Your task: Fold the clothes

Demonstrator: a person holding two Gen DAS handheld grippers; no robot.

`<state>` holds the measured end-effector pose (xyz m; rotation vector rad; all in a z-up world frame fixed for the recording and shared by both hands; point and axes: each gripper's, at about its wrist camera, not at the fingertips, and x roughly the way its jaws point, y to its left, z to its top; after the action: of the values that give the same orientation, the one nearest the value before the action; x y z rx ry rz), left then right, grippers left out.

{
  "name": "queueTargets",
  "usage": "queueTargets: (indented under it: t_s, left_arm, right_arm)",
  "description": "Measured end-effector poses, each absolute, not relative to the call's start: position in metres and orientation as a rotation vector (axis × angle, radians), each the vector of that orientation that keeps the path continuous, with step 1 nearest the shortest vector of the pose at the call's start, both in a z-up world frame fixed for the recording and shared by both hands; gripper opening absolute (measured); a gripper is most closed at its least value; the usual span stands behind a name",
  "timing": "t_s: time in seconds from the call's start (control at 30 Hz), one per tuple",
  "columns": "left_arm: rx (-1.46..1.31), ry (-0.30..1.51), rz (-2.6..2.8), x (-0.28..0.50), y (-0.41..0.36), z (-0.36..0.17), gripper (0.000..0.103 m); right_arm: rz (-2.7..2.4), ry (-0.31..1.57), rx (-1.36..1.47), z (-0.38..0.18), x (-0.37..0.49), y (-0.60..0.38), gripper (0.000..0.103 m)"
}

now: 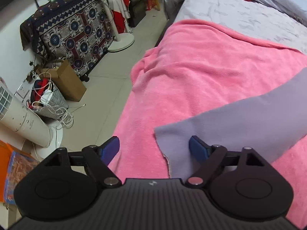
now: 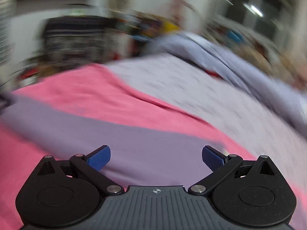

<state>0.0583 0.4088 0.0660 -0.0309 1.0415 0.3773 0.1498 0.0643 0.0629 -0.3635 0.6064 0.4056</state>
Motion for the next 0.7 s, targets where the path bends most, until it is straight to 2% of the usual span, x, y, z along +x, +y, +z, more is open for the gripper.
queueTargets:
  t_s: [0.1, 0.13, 0.2, 0.33, 0.37, 0.43, 0.53, 0.7]
  left_arm:
    - [0.011, 1.046, 0.39, 0.063, 0.408, 0.066, 0.083]
    - [0.025, 1.045, 0.404, 0.066, 0.409, 0.065, 0.083]
    - [0.061, 1.033, 0.478, 0.071, 0.409, 0.066, 0.083]
    - [0.141, 1.023, 0.769, 0.079, 0.423, 0.072, 0.069]
    - [0.113, 1.004, 0.784, 0.078, 0.422, 0.077, 0.069]
    - [0.038, 0.94, 0.739, 0.076, 0.412, 0.09, 0.069]
    - [0.058, 0.85, 0.525, 0.084, 0.362, 0.104, 0.07]
    - [0.098, 0.79, 0.026, 0.118, 0.234, 0.105, 0.071]
  right_arm:
    - [0.23, 0.798, -0.326, 0.038, 0.183, 0.04, 0.1]
    - [0.272, 0.869, -0.324, 0.028, 0.183, 0.038, 0.095]
    - [0.385, 0.835, -0.381, 0.03, 0.162, 0.038, 0.096]
    - [0.749, 0.811, -0.402, 0.053, 0.125, 0.034, 0.099]
    - [0.757, 0.791, -0.387, 0.059, 0.118, 0.03, 0.103]
    - [0.663, 0.777, -0.363, 0.066, 0.116, 0.018, 0.103]
    - [0.413, 0.814, -0.269, 0.067, 0.133, -0.021, 0.103]
    - [0.018, 0.826, -0.212, 0.067, 0.155, -0.113, 0.103]
